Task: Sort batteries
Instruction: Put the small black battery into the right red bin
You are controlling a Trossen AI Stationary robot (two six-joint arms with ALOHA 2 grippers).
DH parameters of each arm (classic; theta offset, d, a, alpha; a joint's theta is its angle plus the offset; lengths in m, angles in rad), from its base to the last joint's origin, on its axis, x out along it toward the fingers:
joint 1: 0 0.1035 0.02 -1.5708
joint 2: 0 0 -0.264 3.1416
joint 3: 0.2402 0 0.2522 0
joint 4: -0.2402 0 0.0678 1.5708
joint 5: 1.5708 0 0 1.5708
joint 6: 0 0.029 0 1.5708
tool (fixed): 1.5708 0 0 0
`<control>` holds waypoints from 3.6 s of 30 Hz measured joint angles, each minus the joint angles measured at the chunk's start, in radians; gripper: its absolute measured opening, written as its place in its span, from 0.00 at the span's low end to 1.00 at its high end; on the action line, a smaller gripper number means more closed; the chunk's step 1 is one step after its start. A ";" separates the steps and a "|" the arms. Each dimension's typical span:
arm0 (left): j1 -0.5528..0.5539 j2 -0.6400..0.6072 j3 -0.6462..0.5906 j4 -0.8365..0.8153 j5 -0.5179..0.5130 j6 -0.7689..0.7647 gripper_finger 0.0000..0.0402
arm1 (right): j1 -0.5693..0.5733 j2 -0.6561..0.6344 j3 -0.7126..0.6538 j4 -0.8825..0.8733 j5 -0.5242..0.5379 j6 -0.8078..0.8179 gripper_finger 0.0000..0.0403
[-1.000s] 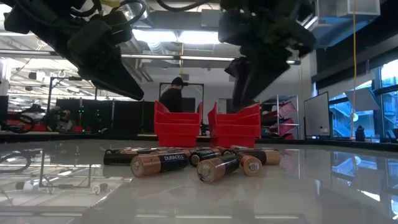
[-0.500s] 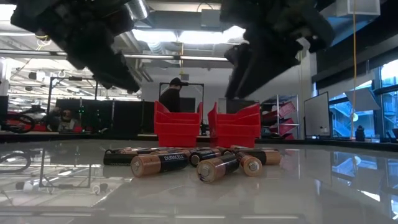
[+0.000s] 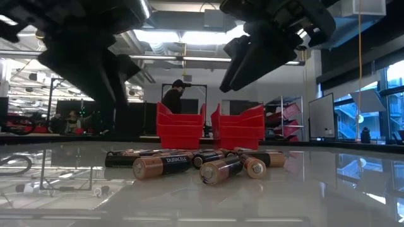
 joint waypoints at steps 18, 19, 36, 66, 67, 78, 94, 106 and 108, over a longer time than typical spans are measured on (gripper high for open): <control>0.089 0.127 0.150 -0.224 0.102 0.109 0.60 | 0.000 0.000 0.000 0.009 -0.002 0.000 0.41; 0.091 0.127 0.150 -0.221 0.119 0.114 0.60 | 0.000 0.000 0.000 0.005 -0.002 0.000 0.41; 0.109 0.220 0.149 -0.195 0.114 0.191 0.66 | 0.000 0.000 0.001 -0.012 -0.003 0.001 0.41; 0.118 0.098 0.199 -0.477 0.078 -0.153 0.66 | 0.000 0.000 0.001 -0.014 -0.003 0.001 0.41; 0.123 0.097 0.199 -0.486 0.078 -0.277 0.66 | 0.000 0.000 0.001 -0.014 -0.003 0.001 0.41; 0.113 0.097 0.168 -0.611 0.045 -0.981 0.66 | 0.005 0.000 0.001 -0.018 -0.008 0.001 0.41; 0.061 0.093 0.033 -0.501 0.039 -1.197 0.53 | 0.014 0.000 0.001 -0.046 -0.022 0.000 0.41; 0.061 0.094 0.023 -0.509 0.039 -1.084 0.13 | 0.014 0.000 0.001 -0.043 -0.022 0.000 0.41; 0.061 0.094 0.023 -0.508 0.039 -1.067 0.07 | 0.014 0.000 0.001 -0.043 -0.022 0.000 0.41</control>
